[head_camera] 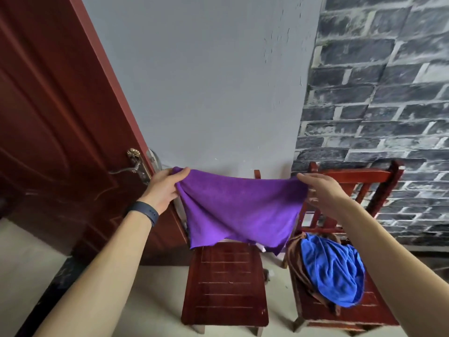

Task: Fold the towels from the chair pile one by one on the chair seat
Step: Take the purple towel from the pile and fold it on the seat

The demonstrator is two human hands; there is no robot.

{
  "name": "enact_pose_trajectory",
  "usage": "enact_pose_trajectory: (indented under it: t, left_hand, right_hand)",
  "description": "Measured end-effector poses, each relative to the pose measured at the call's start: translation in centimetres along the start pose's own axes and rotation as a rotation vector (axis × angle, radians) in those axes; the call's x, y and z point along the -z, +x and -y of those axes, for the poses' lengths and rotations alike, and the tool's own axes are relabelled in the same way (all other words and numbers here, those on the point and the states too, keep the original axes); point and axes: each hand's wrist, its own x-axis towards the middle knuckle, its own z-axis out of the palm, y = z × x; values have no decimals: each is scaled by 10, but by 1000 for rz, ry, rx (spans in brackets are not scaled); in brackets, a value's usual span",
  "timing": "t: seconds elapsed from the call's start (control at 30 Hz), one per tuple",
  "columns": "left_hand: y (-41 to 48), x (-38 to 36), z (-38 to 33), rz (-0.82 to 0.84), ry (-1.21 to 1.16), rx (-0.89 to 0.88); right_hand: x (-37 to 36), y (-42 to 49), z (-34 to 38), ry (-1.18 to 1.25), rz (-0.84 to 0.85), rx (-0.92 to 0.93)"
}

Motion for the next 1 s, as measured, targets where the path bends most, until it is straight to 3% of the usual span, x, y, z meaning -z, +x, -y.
enact_pose_trajectory:
  t: [0.07, 0.17, 0.27, 0.5, 0.7, 1.0]
  left_hand:
    - [-3, 5, -8, -5, 49, -30]
    - [-3, 13, -19, -87, 95, -112]
    - [-1, 18, -29, -157, 104, -169]
    - [12, 34, -48, -310, 23, -234]
    - [16, 64, -61, -217, 217, -318]
    - [10, 101, -44, -171, 504, -382]
  right_hand:
    - [-4, -3, 13, 38, -14, 112]
    - [-6, -2, 24, -71, -146, 288]
    - [-10, -1, 35, -171, -169, 404]
    - [-33, -7, 59, -97, -127, 421]
    - [-53, -17, 75, -89, -190, 509]
    - [-77, -20, 46, -790, -344, 700]
